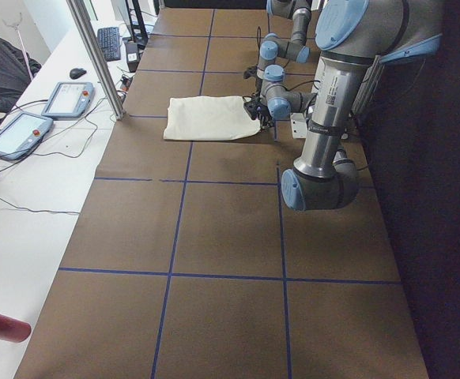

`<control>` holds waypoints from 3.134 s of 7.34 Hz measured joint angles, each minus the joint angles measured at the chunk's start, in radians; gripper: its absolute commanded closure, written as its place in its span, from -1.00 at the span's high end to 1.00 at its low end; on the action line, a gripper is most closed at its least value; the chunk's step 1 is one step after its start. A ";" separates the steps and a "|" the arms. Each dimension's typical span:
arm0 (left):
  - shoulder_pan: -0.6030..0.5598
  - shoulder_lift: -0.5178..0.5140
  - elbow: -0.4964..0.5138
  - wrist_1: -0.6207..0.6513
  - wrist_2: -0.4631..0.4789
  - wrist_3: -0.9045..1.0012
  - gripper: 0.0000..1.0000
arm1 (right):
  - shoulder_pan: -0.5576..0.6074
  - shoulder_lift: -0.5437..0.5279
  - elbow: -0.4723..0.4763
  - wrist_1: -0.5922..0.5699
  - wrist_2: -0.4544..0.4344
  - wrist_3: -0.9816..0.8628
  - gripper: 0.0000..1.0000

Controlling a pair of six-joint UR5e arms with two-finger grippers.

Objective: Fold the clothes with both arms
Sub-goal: 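Grasp both near corners of the shirt with both grippers, then lift the near edge with both grippers and fold it toward the far edge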

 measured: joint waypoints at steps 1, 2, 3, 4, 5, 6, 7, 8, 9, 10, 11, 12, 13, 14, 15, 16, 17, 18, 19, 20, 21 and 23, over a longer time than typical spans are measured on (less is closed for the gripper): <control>0.000 0.000 0.001 0.000 0.001 0.000 -1.00 | 0.003 0.003 0.001 0.001 0.001 -0.001 -1.00; 0.000 0.000 0.002 0.000 0.001 0.000 -1.00 | 0.007 0.006 0.002 0.001 0.003 -0.002 -1.00; 0.001 0.000 0.003 0.000 0.001 0.000 -1.00 | 0.012 0.009 0.002 -0.001 0.005 -0.002 -1.00; 0.001 -0.001 0.004 0.000 0.001 0.000 -1.00 | 0.016 0.012 0.003 -0.002 0.007 -0.003 -1.00; 0.001 -0.001 0.004 0.000 0.001 0.000 -1.00 | 0.020 0.015 0.003 -0.002 0.008 -0.004 -1.00; 0.001 -0.002 0.003 0.000 0.001 0.000 -1.00 | 0.025 0.017 0.004 -0.001 0.008 -0.005 -1.00; 0.002 -0.002 -0.001 0.000 0.000 0.000 -1.00 | 0.029 0.018 0.007 0.003 0.009 -0.004 -1.00; 0.002 0.000 -0.017 -0.001 0.000 0.001 -1.00 | 0.031 0.017 0.017 0.005 0.009 -0.002 -1.00; 0.005 0.005 -0.043 0.000 0.000 0.001 -1.00 | 0.032 0.013 0.035 0.007 0.011 -0.001 -1.00; 0.010 0.010 -0.077 0.005 0.000 0.001 -1.00 | 0.030 0.001 0.069 0.007 0.013 -0.003 -1.00; 0.026 0.014 -0.117 0.026 0.001 0.000 -1.00 | 0.013 -0.029 0.128 0.007 0.017 -0.004 -1.00; 0.053 0.019 -0.161 0.063 0.001 -0.001 -1.00 | -0.020 -0.070 0.201 0.007 0.019 -0.005 -1.00; 0.081 0.034 -0.218 0.111 0.001 -0.002 -1.00 | -0.058 -0.115 0.274 0.007 0.020 -0.004 -1.00; 0.100 0.055 -0.275 0.154 0.000 -0.003 -1.00 | -0.084 -0.151 0.327 0.007 0.020 -0.004 -1.00; 0.109 0.070 -0.309 0.178 -0.001 -0.003 -1.00 | -0.099 -0.167 0.351 0.008 0.020 -0.005 -1.00; 0.113 0.069 -0.319 0.186 -0.004 -0.002 -1.00 | -0.095 -0.161 0.352 0.013 0.019 -0.015 -1.00; 0.105 0.056 -0.317 0.187 -0.004 0.005 -1.00 | -0.063 -0.144 0.342 0.030 0.018 -0.034 -1.00; 0.075 0.037 -0.314 0.188 -0.004 0.033 -1.00 | -0.009 -0.127 0.326 0.061 0.025 -0.052 -1.00; 0.019 0.013 -0.307 0.187 -0.006 0.075 -1.00 | 0.064 -0.103 0.288 0.097 0.057 -0.068 -1.00; -0.058 -0.020 -0.277 0.182 -0.021 0.122 -1.00 | 0.151 -0.062 0.219 0.129 0.118 -0.090 -1.00; -0.155 -0.068 -0.204 0.158 -0.058 0.176 -1.00 | 0.231 -0.008 0.131 0.148 0.176 -0.111 -1.00; -0.289 -0.136 0.034 -0.020 -0.106 0.231 -1.00 | 0.332 0.122 -0.086 0.163 0.233 -0.151 -1.00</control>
